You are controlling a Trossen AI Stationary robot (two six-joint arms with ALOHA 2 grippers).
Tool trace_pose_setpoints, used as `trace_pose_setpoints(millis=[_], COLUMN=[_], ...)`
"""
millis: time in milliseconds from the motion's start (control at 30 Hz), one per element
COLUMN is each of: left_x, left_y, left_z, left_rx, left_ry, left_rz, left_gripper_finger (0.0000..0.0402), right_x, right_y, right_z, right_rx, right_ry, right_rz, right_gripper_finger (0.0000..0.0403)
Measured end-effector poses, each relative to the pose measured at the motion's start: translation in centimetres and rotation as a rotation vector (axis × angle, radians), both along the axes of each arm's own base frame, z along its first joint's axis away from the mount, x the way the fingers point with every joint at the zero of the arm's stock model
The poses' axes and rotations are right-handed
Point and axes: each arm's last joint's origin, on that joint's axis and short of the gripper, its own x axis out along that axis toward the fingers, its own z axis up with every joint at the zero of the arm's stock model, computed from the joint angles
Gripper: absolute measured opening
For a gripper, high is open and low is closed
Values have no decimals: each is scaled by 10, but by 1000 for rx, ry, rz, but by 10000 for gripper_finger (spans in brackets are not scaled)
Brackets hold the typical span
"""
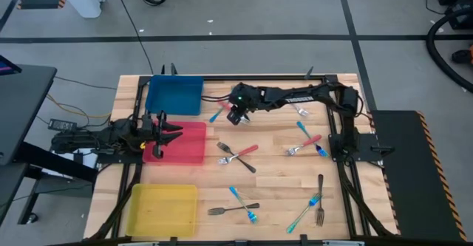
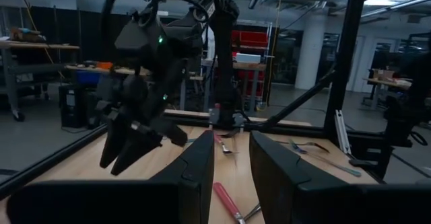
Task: Sort silverware by color (type)
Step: Put the top left pink fork into the blue bin
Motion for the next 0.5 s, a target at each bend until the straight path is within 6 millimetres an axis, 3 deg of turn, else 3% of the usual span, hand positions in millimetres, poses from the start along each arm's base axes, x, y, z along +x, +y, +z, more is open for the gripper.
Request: trace_pose_setpoints(millis=[333,500], left_x=[0,0], left_y=[0,0], left_z=[0,0], left_rx=[1,3], left_ry=[1,3], left_rz=[1,1], left_gripper_finger=[96,96], right_x=[5,3], right_y=[-4,-10], right_z=[-29,-31], right_rx=[122,86], right_ry=[73,86], right_rz=[22,16], right_gripper_finger=[153,153])
